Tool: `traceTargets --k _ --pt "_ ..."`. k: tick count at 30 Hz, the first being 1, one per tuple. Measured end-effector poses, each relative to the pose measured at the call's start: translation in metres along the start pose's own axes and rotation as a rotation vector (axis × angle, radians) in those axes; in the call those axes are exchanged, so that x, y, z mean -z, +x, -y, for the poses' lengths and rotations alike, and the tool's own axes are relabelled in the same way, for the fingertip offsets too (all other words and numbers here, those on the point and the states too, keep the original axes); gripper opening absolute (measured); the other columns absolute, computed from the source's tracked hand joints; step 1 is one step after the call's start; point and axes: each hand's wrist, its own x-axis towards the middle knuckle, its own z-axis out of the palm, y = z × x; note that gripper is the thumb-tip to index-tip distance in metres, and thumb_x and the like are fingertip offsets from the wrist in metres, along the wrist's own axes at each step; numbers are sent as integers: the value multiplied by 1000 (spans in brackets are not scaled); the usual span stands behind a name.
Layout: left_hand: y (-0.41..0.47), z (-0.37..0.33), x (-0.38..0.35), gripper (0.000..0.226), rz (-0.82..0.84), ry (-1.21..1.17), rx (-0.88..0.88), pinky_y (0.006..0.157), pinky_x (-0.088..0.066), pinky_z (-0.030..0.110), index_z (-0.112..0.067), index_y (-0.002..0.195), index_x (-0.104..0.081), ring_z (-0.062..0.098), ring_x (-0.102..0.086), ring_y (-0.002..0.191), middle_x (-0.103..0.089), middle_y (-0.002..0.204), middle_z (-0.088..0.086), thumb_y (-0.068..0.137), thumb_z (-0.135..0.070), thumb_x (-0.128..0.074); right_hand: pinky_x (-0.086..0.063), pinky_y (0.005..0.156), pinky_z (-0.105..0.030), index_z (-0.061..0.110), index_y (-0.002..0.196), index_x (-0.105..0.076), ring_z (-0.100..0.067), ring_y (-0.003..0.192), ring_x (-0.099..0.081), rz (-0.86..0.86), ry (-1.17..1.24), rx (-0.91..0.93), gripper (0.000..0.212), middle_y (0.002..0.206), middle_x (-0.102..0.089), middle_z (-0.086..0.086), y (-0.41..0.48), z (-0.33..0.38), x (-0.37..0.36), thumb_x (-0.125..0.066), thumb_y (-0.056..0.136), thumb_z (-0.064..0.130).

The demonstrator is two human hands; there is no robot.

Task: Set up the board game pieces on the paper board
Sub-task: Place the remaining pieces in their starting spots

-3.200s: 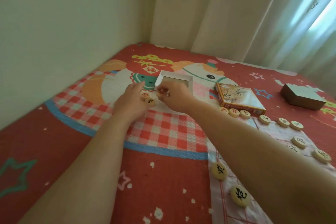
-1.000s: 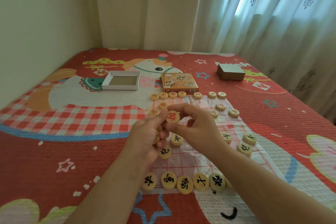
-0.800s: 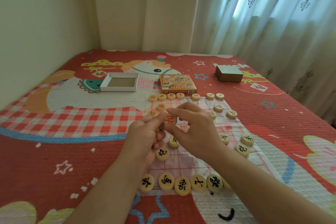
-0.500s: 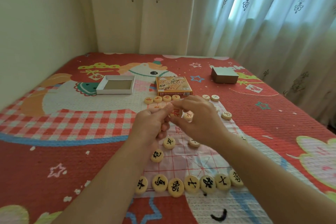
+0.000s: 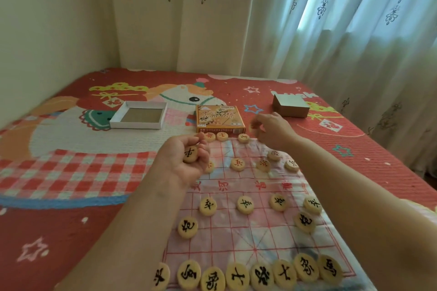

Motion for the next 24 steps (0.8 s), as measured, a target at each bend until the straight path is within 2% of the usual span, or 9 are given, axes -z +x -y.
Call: traceTargets --k 2,8,14,17,19,22,24 --pt "1 -1 1 21 -6 -28 -1 31 -38 11 -2 79 -51 9 -40 56 -44 68 8 91 0 -34 -39 94 -42 23 109 -57 -24 110 -44 41 -66 -3 19 114 -61 2 6 -2 -5 -49 92 26" --pt "8 2 4 21 -35 -4 9 33 -39 11 -2 75 -51 11 -45 41 -48 56 8 90 -1 -36 -30 96 -42 27 117 -54 -22 116 -39 90 -127 0 27 121 -59 5 6 -7 -8 -48 91 25" --pt "7 5 2 20 -27 7 -6 34 -39 11 -1 76 -52 11 -46 36 -47 65 8 89 -3 -37 -28 95 -41 31 117 -56 -21 117 -38 137 -147 7 29 119 -60 4 -1 -3 -5 -49 89 27" --pt "8 7 1 18 -37 18 -14 35 -42 13 0 78 -52 14 -48 47 -48 68 10 89 -1 -37 -29 96 -41 31 120 -56 -22 119 -37 140 -148 3 33 123 -58 4 -4 1 -3 -51 88 26" --pt "9 8 1 16 -48 11 -30 38 -50 19 2 82 -53 18 -51 60 -51 76 14 88 2 -38 -28 100 -44 30 121 -56 -22 122 -35 111 -86 -16 37 129 -55 5 -6 4 1 -50 87 17" --pt "8 10 1 19 -46 36 -36 52 -57 35 4 82 -55 26 -58 72 -57 83 20 89 1 -37 -29 104 -46 28 122 -56 -23 125 -34 70 2 -11 50 131 -54 4 -12 8 11 -45 81 0" --pt "5 10 0 21 -30 57 -32 62 -53 38 5 83 -55 30 -59 78 -58 87 23 89 0 -35 -29 106 -48 25 123 -56 -25 128 -32 41 47 11 55 131 -54 2 -16 13 18 -43 79 -4"
